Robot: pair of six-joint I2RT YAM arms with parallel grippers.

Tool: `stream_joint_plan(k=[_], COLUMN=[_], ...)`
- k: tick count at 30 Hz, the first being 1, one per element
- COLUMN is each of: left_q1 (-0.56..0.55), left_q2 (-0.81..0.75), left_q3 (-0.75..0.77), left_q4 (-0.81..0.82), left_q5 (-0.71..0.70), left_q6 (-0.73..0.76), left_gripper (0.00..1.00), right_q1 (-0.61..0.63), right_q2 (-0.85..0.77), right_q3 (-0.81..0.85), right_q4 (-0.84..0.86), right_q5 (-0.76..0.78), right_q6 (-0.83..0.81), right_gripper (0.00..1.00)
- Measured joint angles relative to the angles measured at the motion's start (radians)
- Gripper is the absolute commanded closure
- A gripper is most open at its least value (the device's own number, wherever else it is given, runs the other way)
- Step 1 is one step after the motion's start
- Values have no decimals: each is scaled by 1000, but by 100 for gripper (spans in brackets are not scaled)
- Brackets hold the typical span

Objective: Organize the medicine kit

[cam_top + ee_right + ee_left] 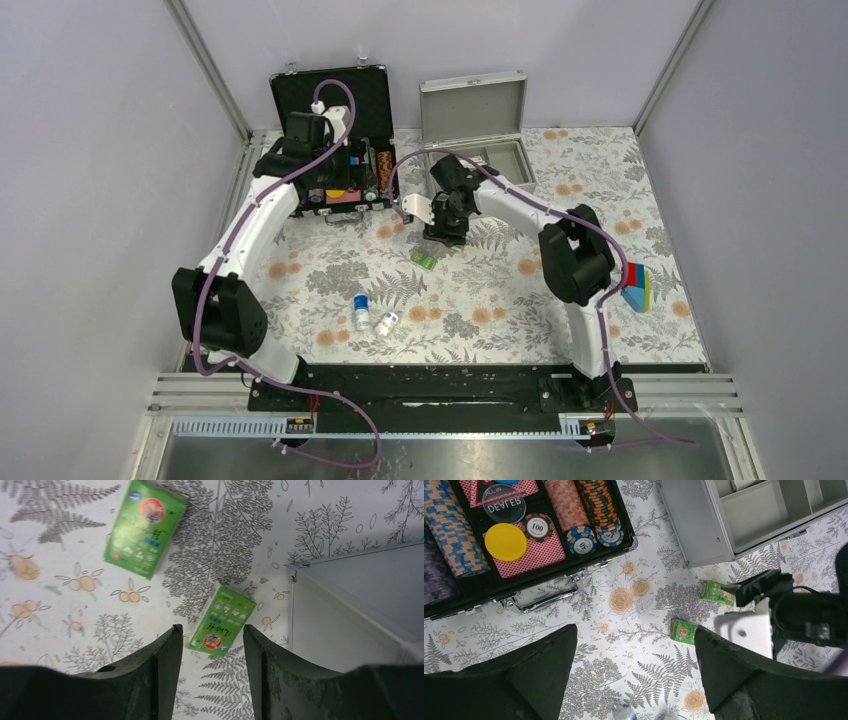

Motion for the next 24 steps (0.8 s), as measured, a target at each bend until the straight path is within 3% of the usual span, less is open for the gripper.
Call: stream_joint_plan(k=[9,24], left_q1=[7,10], left_q2=[-14,-14], left_q3=[-10,-10], left_q4=[0,-1], left_q5=[2,21], left_q6=[0,-8], left_gripper=[14,14], right_q1=[0,8], right_q2=[80,80], right_q3=[20,6], right_q4=[-16,-38], right_q5=[85,154], right_q6=[-16,-88], right_gripper=[48,70])
